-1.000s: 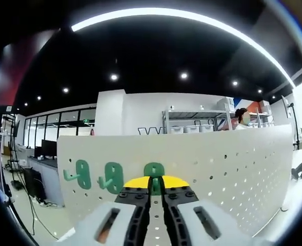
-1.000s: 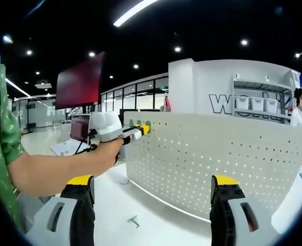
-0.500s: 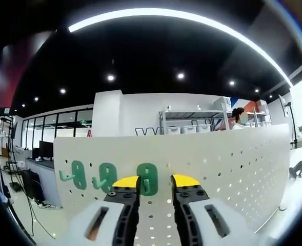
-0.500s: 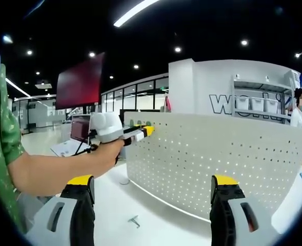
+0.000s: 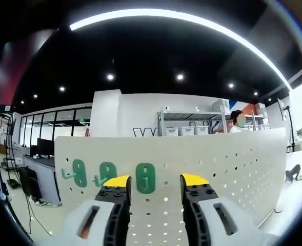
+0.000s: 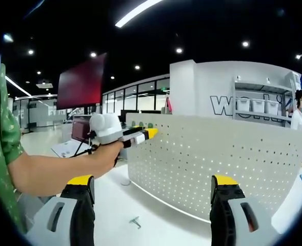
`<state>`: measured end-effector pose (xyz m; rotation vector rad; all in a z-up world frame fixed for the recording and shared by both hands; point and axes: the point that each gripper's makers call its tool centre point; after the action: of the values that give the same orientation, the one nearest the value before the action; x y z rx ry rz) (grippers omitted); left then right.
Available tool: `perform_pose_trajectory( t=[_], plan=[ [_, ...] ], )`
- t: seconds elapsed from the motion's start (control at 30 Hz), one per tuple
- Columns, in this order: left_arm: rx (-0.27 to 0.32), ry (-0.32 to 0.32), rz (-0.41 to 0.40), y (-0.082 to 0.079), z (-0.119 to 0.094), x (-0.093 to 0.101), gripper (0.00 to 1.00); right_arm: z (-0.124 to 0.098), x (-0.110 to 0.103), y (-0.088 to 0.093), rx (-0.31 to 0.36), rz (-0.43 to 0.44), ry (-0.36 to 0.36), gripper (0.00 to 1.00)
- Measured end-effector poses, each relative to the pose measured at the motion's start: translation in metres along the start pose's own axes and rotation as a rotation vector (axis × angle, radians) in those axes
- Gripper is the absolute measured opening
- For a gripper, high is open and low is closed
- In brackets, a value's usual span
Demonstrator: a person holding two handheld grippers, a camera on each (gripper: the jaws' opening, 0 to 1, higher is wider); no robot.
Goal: Insert the hook assembly into the mounting plate slot until the hook locks in place.
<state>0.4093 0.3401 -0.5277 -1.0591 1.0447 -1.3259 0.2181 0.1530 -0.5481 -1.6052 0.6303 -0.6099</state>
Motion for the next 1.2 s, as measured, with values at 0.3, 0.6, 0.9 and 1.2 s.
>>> perform_pose_trajectory(
  t=[0.3, 0.6, 0.9, 1.2],
  plan=[
    [-0.012, 0.017, 0.013, -0.002, -0.014, 0.003, 0.46, -0.004, -0.004, -0.004, 0.01, -0.005, 0.002, 0.96],
    [-0.006, 0.03, 0.009, -0.014, -0.034, 0.005, 0.5, -0.009, -0.008, -0.01, 0.022, -0.014, 0.002, 0.96],
    [0.0, 0.054, 0.011, -0.03, -0.056, 0.008, 0.53, -0.015, -0.017, -0.015, 0.036, -0.017, -0.002, 0.96],
    [-0.014, 0.089, 0.011, -0.038, -0.087, 0.011, 0.56, -0.026, -0.027, -0.01, 0.031, -0.014, 0.003, 0.96]
  ],
)
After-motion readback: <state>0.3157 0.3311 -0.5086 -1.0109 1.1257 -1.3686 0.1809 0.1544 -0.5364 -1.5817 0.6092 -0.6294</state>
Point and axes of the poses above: the point that each gripper's makers call its tool centre point, and the gripper's own axes: z roughly forward along the fingers, x roughly to its right, y roughly out of its underside, and after that the axes turned 5 degrees about -y, right-handed
